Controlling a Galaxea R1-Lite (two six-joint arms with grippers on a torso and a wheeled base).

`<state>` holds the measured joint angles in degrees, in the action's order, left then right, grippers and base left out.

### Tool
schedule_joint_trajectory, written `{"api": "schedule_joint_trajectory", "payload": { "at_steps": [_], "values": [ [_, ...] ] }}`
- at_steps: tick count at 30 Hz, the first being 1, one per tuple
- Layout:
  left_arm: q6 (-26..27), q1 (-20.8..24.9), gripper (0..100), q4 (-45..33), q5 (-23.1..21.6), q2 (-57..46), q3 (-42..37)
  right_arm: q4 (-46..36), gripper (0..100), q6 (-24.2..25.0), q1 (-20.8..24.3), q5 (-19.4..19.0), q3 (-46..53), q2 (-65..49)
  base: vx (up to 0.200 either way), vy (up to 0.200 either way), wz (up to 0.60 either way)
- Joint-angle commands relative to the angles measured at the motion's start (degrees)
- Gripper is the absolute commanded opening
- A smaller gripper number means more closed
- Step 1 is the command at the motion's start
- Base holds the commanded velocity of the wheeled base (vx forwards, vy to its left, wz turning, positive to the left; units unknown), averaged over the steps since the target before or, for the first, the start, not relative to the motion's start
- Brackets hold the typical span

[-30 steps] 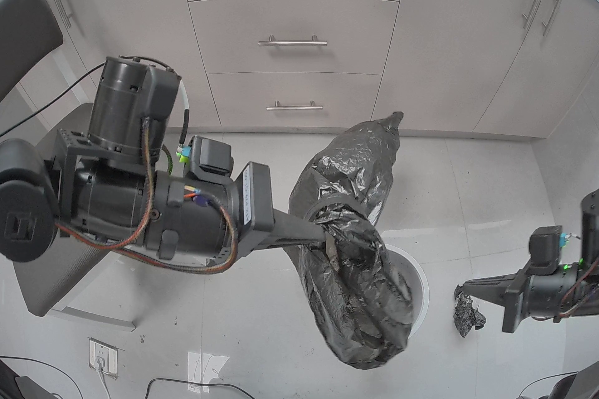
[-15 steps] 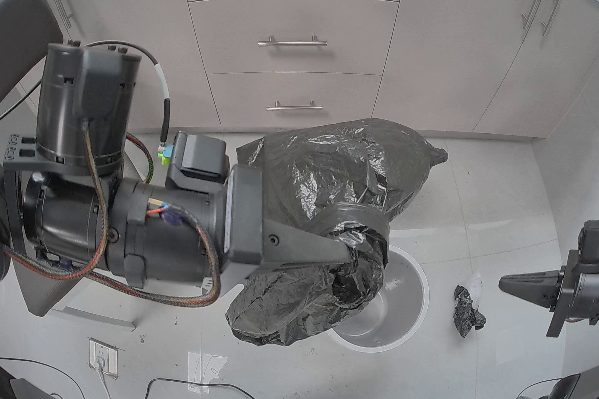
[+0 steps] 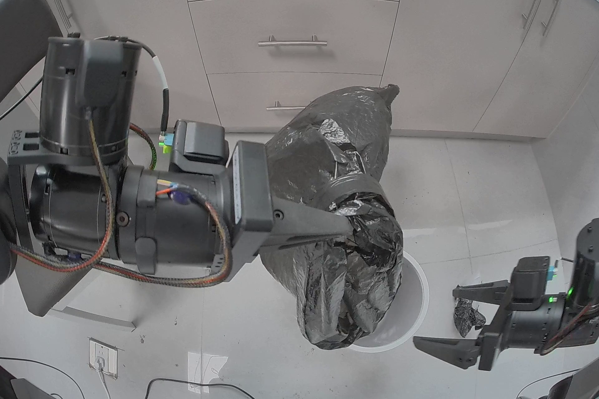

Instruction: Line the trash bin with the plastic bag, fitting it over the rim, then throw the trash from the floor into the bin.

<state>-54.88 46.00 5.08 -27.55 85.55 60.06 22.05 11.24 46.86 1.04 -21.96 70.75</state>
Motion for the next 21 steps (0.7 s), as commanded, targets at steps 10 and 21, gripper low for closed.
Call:
{"api": "schedule_joint_trajectory", "payload": {
  "at_steps": [10,21],
  "values": [
    [-0.9,0.3,0,1.0,1.3,0.0,-0.4,25.6,100,-0.6,1.0,11.3,-3.8,32.9,0.0,0.0,0.0],
    [-0.8,0.3,0,1.0,1.3,-0.1,-0.6,26.8,100,-1.0,0.7,13.5,-7.4,37.1,0.0,0.0,0.0]
  ]
}}
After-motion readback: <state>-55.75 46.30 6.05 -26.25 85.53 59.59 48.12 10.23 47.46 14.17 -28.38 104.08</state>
